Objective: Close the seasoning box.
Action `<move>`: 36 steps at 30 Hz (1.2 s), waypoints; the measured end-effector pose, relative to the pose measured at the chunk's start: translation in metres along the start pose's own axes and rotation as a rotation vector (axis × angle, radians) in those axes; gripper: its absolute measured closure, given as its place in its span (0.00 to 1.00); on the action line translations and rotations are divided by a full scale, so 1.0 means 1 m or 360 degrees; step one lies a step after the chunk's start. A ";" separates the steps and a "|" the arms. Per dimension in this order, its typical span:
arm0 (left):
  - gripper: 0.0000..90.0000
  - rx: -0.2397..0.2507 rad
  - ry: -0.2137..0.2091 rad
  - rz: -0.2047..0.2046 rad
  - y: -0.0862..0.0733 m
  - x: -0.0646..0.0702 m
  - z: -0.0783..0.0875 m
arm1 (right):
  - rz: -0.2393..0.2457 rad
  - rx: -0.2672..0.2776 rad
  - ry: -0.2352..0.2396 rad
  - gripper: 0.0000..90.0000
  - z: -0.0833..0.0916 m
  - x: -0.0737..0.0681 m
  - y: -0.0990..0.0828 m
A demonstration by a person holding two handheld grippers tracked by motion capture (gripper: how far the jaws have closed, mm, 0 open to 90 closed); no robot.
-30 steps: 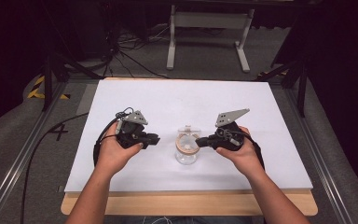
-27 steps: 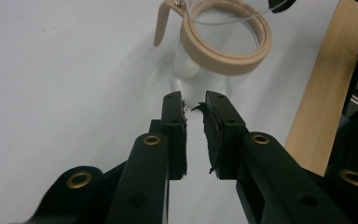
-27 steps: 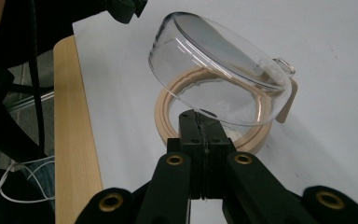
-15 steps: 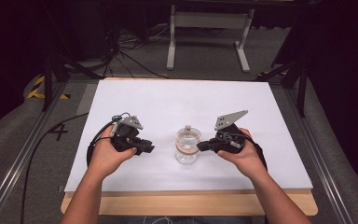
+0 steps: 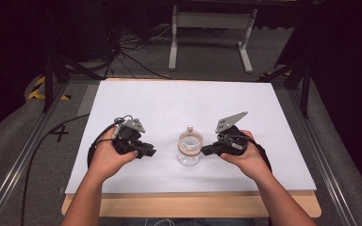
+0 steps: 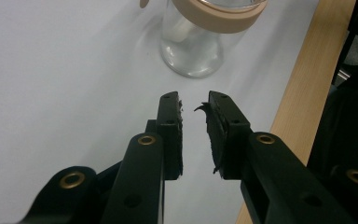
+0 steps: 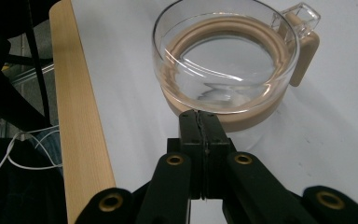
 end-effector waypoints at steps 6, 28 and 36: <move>0.83 0.0016 0.0002 0.0007 0.000 -0.002 0.002 | 0.0002 -0.0023 -0.0006 1.00 0.002 0.000 -0.002; 0.79 0.0168 0.0121 0.0098 -0.011 -0.020 0.019 | 0.0005 0.0328 -0.0251 0.76 0.092 0.024 -0.005; 0.76 0.0098 0.0228 0.0173 -0.022 -0.037 0.016 | -0.0060 0.0307 -0.0367 0.73 0.118 0.050 -0.027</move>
Point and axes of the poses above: each handheld gripper's, and its own axes: z roughly backward along the jaws, y roughly out of its top, x roughly to its right, the point moved 1 cm from there along -z, roughly forward along the jaws, and after that the axes turned 8 degrees about x, right-handed, at the moved point
